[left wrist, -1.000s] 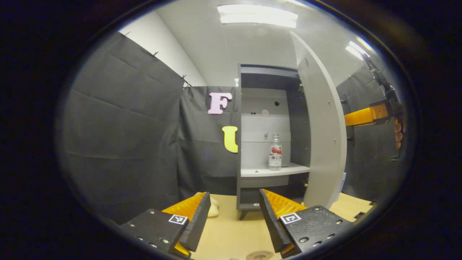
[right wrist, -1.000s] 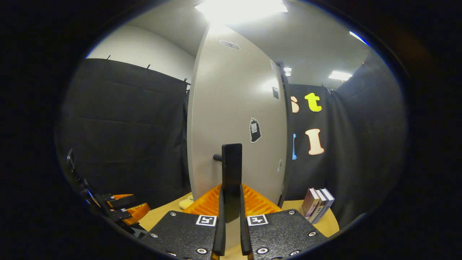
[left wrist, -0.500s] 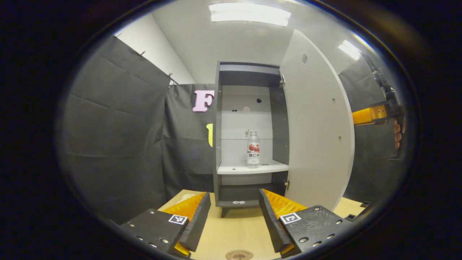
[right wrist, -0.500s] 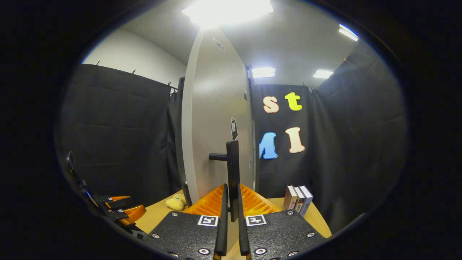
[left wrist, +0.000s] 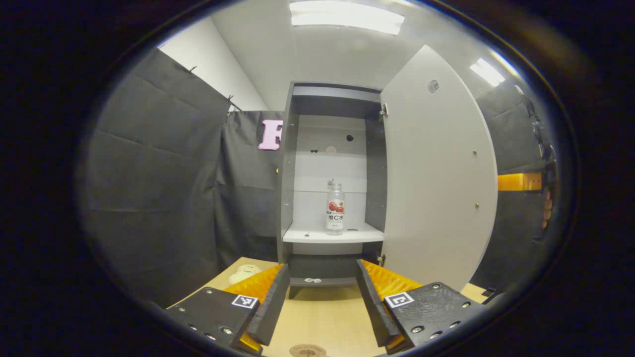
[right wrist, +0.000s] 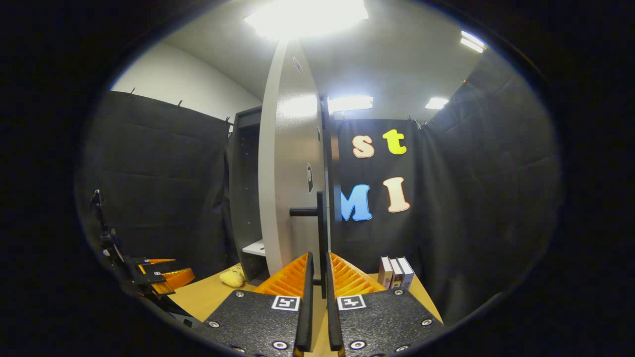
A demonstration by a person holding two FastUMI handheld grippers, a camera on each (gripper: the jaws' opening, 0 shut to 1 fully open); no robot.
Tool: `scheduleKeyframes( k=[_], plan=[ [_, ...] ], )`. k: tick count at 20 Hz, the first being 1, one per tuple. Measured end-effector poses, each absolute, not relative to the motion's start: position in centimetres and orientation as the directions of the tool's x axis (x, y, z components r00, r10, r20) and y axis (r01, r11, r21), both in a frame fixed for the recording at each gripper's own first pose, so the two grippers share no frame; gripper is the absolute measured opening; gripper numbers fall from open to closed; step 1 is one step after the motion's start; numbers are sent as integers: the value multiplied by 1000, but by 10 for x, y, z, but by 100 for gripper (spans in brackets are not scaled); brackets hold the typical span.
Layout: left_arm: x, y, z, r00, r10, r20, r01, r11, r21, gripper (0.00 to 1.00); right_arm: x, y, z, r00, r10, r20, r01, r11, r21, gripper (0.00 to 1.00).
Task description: Open the cabinet door with the right hand, grasp the bottle in the cabinet with the left hand and place it on the coaster, then close the cabinet door with the right hand.
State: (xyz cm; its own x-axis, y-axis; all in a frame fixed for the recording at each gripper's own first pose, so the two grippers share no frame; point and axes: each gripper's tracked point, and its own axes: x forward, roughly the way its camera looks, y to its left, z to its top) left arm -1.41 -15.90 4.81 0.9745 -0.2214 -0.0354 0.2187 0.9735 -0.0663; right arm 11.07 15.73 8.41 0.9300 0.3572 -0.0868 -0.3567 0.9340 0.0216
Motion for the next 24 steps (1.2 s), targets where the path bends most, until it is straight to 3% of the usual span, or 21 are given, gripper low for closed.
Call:
scheduleKeyframes(
  k=[2,3,6,12,16,18,22,23,24],
  plan=[
    [6,-164,62,971,-238,-13,237,970,-59,77,99,143,79,941,328,-87,-332,943,-29,15],
    [18,-167,68,969,-246,-3,245,968,-56,77,92,136,76,946,312,-84,-316,948,-37,25],
    [60,-185,81,956,-293,25,294,955,-48,77,82,109,64,970,226,-94,-228,974,-9,98],
    [152,-223,103,922,-384,56,388,919,-78,77,74,46,49,995,-20,-102,18,1000,-23,97],
    [216,-242,90,904,-426,33,428,901,-77,77,76,27,45,987,-126,-102,131,990,44,97],
    [243,-250,84,901,-433,25,434,898,-71,83,77,19,40,978,-178,-108,183,983,34,96],
    [301,-267,57,895,-445,-9,444,894,-57,72,77,13,23,957,-251,-148,255,967,10,96],
    [314,-270,51,896,-444,-15,442,895,-58,82,78,13,19,952,-261,-160,266,964,9,96],
    [325,-275,45,893,-449,-24,447,893,-60,71,80,13,14,948,-270,-170,275,961,9,96]
  ],
)
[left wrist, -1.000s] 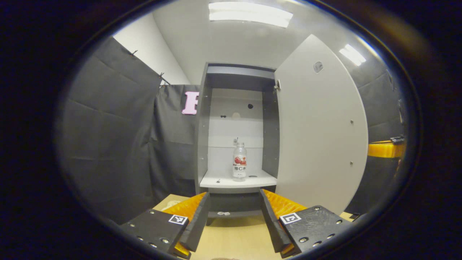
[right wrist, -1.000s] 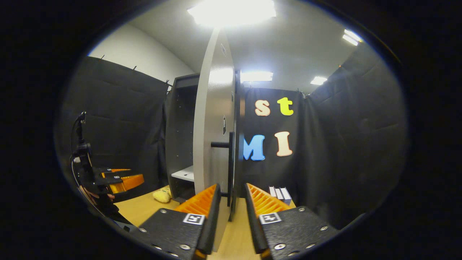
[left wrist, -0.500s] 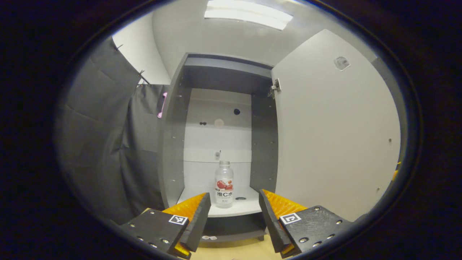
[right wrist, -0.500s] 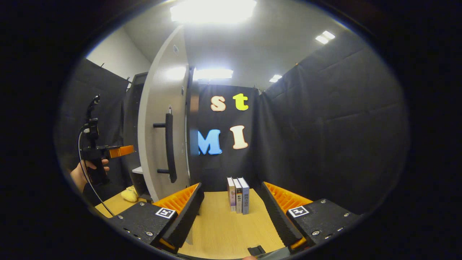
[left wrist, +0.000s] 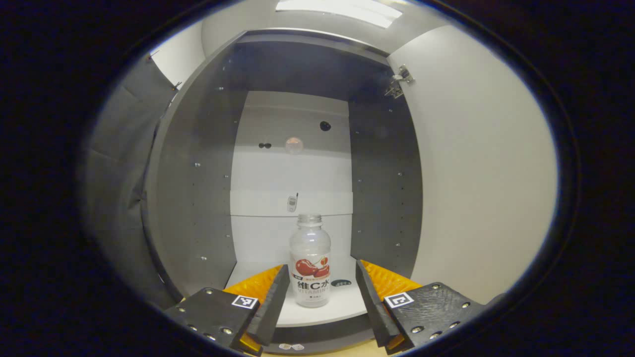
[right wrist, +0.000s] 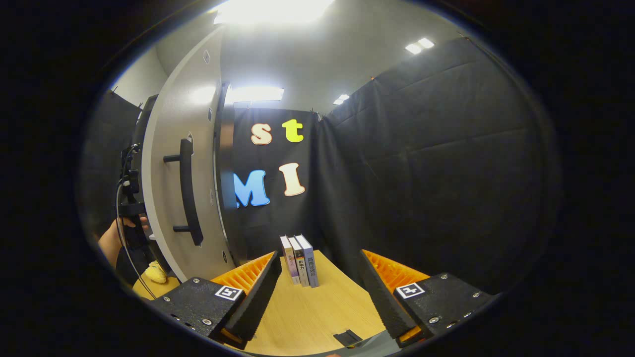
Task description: Open the cabinet door with the right hand, grasp the bottle in the cabinet with the left hand and place it on the coaster, then close the cabinet door with the right hand.
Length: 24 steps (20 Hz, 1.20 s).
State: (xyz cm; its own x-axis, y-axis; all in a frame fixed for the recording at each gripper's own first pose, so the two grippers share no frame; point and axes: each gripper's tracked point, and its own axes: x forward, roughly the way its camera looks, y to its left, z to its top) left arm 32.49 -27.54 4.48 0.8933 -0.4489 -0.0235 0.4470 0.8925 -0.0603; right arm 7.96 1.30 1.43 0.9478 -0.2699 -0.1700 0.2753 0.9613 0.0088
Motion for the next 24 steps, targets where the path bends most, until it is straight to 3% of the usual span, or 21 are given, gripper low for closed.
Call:
scheduleKeyframes(
  k=[4,9,10,11,13,14,24],
  plan=[
    [365,-282,17,899,-432,-73,430,902,-32,72,89,17,5,936,-295,-190,301,953,7,96],
    [391,-298,-1,888,-450,-90,453,892,6,82,100,20,-6,928,-307,-210,311,950,-13,96],
    [396,-300,-5,888,-450,-98,453,891,16,71,101,22,-7,929,-301,-215,307,952,-6,96],
    [398,-301,-8,888,-447,-107,452,892,25,77,103,25,-8,933,-290,-216,298,955,6,96],
    [395,-304,-9,888,-445,-114,452,892,36,82,107,28,-9,939,-270,-213,279,960,12,96],
    [394,-303,-6,888,-443,-120,450,892,41,70,105,29,-9,941,-263,-210,271,963,7,96],
    [311,-253,58,930,-367,17,367,930,21,70,99,23,0,976,-126,-176,142,986,83,96]
  ],
)
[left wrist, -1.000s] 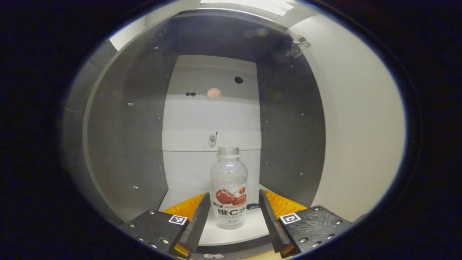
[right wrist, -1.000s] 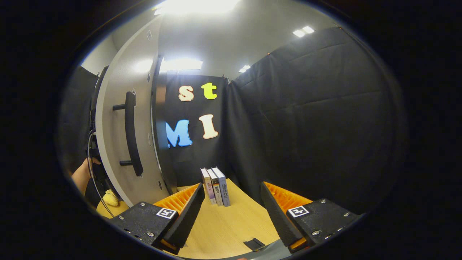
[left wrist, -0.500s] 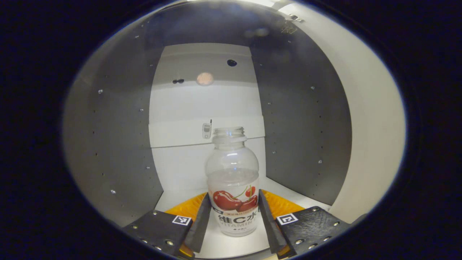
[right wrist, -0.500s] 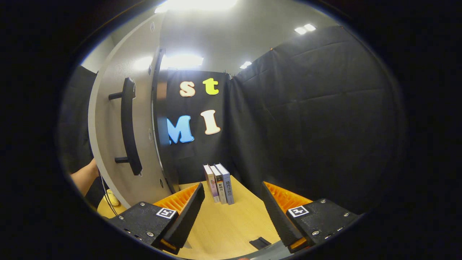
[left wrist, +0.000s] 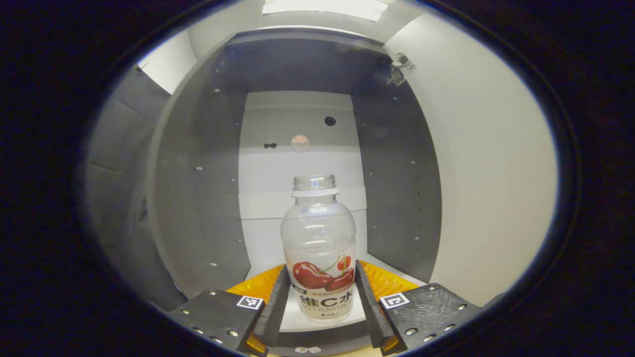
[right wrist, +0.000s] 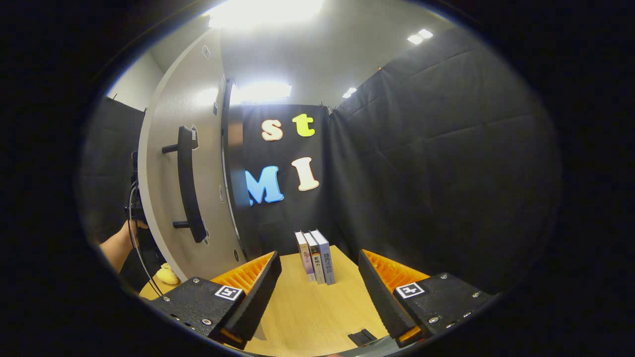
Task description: Open the cabinet door with the right hand, grasp the bottle in the cabinet with the left hand and place it on the coaster, then close the cabinet door with the right hand.
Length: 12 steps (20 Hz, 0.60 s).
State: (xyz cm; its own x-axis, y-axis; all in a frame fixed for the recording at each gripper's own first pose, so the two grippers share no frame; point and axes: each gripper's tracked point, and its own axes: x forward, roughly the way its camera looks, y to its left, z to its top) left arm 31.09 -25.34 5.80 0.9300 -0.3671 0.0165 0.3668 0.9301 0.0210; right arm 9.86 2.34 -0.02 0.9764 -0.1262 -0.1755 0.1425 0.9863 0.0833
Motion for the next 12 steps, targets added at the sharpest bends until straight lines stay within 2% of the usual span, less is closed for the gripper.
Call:
scheduleKeyframes(
  k=[3,4,5,12],
  plan=[
    [282,-239,64,938,-341,54,342,940,6,70,90,19,-1,979,-96,-182,113,990,85,96],
    [274,-233,64,938,-343,54,343,939,0,67,88,18,0,979,-88,-181,105,991,85,96],
    [266,-226,63,941,-335,51,336,942,4,70,86,17,1,981,-79,-178,95,992,86,96],
    [188,-188,28,957,-291,18,291,957,8,70,73,16,-6,986,-17,-164,28,998,63,96]
  ],
)
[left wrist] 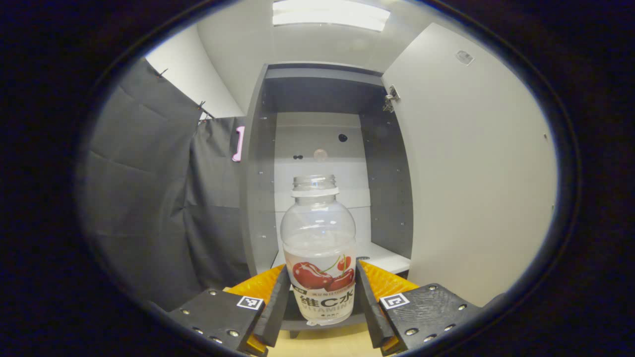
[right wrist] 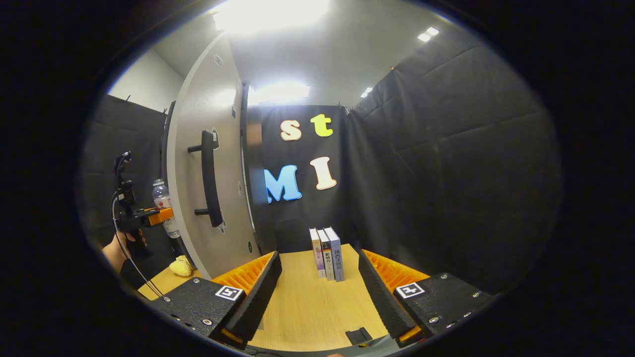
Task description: Open the cabinet door with the right hand, grasp the bottle in the cabinet with the left hand and place it on the coaster, then close the cabinet door with the right hand.
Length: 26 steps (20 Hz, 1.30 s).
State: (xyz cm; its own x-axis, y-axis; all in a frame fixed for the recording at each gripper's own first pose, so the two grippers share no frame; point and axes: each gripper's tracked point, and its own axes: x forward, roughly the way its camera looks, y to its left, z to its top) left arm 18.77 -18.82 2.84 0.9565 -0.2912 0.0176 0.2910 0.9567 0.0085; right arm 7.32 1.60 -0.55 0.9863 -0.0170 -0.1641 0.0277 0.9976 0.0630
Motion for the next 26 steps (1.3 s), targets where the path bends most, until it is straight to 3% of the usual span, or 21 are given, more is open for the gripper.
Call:
scheduleKeyframes(
  k=[1,3,5,9,11,17,26],
  plan=[
    [176,-181,22,959,-284,15,284,959,14,64,71,16,-7,987,-12,-162,23,998,66,96],
    [156,-171,10,961,-275,8,275,961,23,76,68,19,-8,988,4,-153,8,997,78,96],
    [136,-164,-4,961,-276,9,276,961,6,77,67,21,-11,990,10,-143,0,997,73,96],
    [99,-144,-48,967,-255,-23,254,967,-13,76,67,27,-14,992,7,-123,2,998,68,96],
    [86,-138,-71,968,-246,-47,246,969,-15,70,74,29,-16,992,9,-123,1,997,81,96],
    [43,-136,-139,958,-270,-99,267,963,-40,70,89,29,-23,992,-25,-120,34,997,75,96],
    [7,-146,-245,947,-240,-212,232,971,-63,70,97,50,-29,985,25,-173,-22,1000,17,96]
  ],
)
